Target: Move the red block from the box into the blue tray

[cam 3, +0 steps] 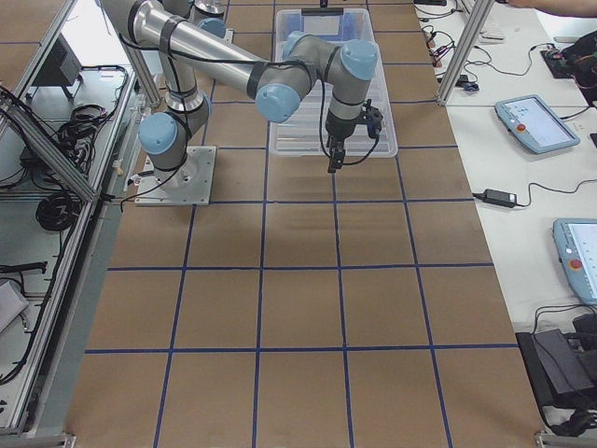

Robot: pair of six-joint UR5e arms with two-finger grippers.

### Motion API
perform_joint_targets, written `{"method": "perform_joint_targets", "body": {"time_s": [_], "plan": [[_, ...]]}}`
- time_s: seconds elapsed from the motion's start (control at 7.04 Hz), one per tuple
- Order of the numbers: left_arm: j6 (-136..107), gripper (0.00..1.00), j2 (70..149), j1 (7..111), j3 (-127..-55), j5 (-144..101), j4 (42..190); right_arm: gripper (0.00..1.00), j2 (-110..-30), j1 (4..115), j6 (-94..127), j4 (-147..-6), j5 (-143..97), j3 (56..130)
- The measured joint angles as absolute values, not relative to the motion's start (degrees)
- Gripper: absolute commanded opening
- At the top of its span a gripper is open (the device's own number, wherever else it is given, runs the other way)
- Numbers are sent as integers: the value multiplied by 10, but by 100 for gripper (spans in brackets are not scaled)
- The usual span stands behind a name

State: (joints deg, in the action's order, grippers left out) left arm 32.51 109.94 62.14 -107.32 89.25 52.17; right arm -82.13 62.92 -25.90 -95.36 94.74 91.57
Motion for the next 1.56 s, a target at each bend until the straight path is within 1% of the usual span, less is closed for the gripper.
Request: {"method": "perform_joint_targets", "body": {"time_s": [0.28, 0.57, 0.85, 0.99, 1.28, 1.56], "plan": [[323, 100, 1064, 630, -1055, 896, 552, 100, -807, 619, -260, -955, 947, 916], [318, 100, 1015, 665, -995, 901, 680, 100, -800, 606, -261, -955, 946, 919], [257, 100, 972, 753, -927, 911, 803, 100, -803, 604, -258, -992, 946, 951], [218, 100, 949, 801, -908, 911, 832, 100, -806, 604, -258, -1019, 946, 970], [173, 100, 905, 878, -893, 907, 859, 100, -809, 606, -260, -1037, 947, 988], [161, 100, 880, 901, -890, 905, 900, 100, -810, 609, -262, -1038, 946, 1000]]}}
